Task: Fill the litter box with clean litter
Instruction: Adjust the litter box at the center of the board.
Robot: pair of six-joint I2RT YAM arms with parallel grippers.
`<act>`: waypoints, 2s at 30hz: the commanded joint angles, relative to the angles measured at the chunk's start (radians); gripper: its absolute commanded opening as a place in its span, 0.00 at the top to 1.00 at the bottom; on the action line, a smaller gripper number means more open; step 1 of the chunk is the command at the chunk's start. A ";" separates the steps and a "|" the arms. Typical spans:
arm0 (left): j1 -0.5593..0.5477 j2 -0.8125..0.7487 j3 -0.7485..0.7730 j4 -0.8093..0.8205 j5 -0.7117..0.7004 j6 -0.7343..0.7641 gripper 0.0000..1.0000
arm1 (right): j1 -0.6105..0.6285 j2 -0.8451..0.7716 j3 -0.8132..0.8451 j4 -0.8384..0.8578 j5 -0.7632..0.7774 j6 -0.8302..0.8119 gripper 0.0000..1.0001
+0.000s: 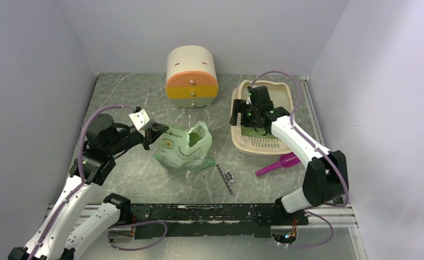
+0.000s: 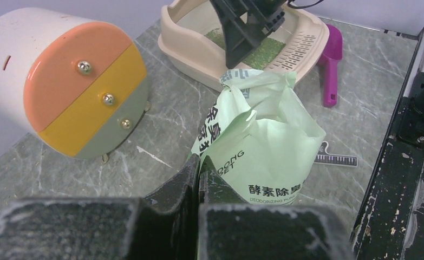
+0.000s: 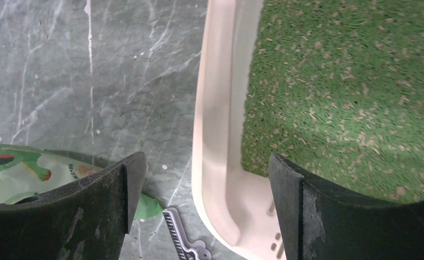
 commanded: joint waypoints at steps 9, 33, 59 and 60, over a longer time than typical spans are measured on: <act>-0.004 -0.025 0.053 -0.023 0.014 0.013 0.95 | 0.003 0.075 -0.045 0.122 -0.315 -0.046 0.18; -0.004 -0.023 0.013 0.020 -0.024 0.001 0.95 | 0.108 -0.282 -0.005 -0.191 0.579 0.361 0.00; -0.004 -0.035 0.000 0.013 -0.031 0.001 0.95 | 0.104 -0.570 -0.611 -0.285 0.496 0.989 0.40; -0.004 -0.034 0.004 0.008 -0.032 0.005 0.95 | 0.104 -0.559 -0.621 -0.269 0.498 0.988 0.40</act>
